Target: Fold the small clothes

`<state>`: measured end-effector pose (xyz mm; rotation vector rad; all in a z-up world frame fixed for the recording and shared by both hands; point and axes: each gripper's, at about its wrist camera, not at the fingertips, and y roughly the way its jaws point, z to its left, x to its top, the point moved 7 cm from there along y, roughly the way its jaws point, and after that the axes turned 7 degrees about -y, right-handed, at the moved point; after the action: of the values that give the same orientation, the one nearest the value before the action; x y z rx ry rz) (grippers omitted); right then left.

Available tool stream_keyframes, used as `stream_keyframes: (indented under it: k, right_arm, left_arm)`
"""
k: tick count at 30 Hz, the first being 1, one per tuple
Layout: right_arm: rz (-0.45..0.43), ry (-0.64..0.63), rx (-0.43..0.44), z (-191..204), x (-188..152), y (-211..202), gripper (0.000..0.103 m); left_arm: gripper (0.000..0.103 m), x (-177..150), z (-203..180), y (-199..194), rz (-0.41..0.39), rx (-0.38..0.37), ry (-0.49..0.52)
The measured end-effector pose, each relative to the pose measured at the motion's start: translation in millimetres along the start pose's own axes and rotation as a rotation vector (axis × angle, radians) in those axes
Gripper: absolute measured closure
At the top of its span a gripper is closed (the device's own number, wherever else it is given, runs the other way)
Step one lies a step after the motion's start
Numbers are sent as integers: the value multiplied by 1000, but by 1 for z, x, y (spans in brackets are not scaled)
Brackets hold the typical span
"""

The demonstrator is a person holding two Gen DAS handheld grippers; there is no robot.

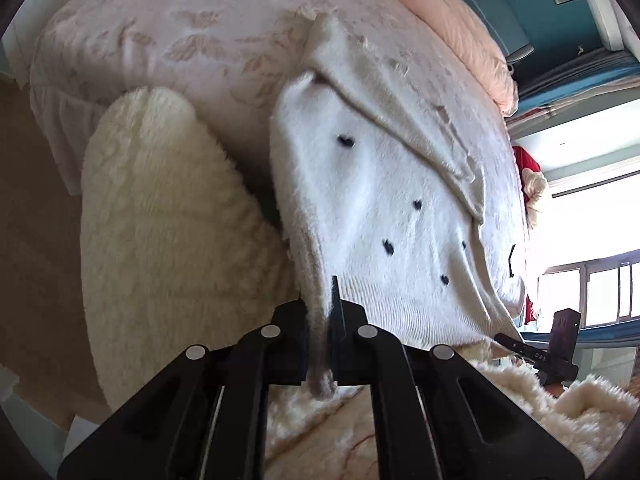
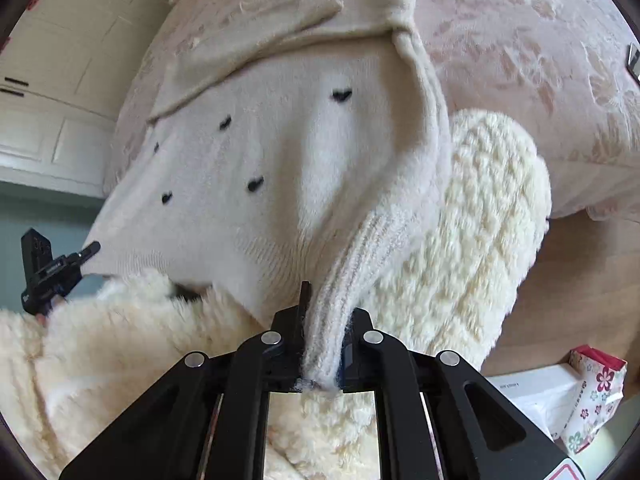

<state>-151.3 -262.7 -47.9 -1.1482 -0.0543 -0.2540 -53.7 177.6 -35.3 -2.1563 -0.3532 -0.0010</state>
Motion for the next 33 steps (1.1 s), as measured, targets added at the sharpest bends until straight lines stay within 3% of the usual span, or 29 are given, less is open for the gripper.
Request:
stream_keyframes:
  k: [5, 7, 10, 13, 14, 16, 18, 20, 22, 26, 30, 33]
  right_arm:
    - [-342, 81, 56, -27, 123, -39, 95]
    - [-430, 137, 64, -37, 169, -35, 95]
    - [-468, 243, 71, -59, 220, 4, 95]
    - [-446, 362, 42, -83, 249, 50, 93]
    - [-445, 402, 42, -89, 253, 59, 86]
    - [-463, 448, 59, -90, 252, 65, 83]
    - [-503, 418, 55, -80, 248, 50, 58]
    - [-555, 378, 4, -75, 236, 31, 36]
    - [-596, 312, -65, -73, 222, 16, 34]
    - [-545, 225, -194, -85, 215, 24, 34]
    - [-501, 225, -224, -94, 234, 47, 34]
    - [-491, 201, -244, -90, 256, 58, 34]
  left_arm:
    - [97, 110, -55, 21, -176, -67, 93]
    - [96, 155, -70, 38, -248, -44, 109]
    - [96, 205, -79, 73, -291, 1, 83]
    - [92, 235, -79, 125, -282, 77, 52]
    - [92, 238, -74, 140, -260, 91, 35]
    - [88, 240, -64, 154, -244, 138, -7]
    - [70, 233, -62, 142, -283, 100, -20]
    - [36, 225, -62, 115, -359, 70, 2]
    - [24, 214, -58, 93, -419, 75, 43]
    - [23, 205, -51, 96, -392, 114, 112]
    - [23, 217, -63, 127, -343, 166, 154]
    - [23, 233, -75, 153, -297, 141, 133]
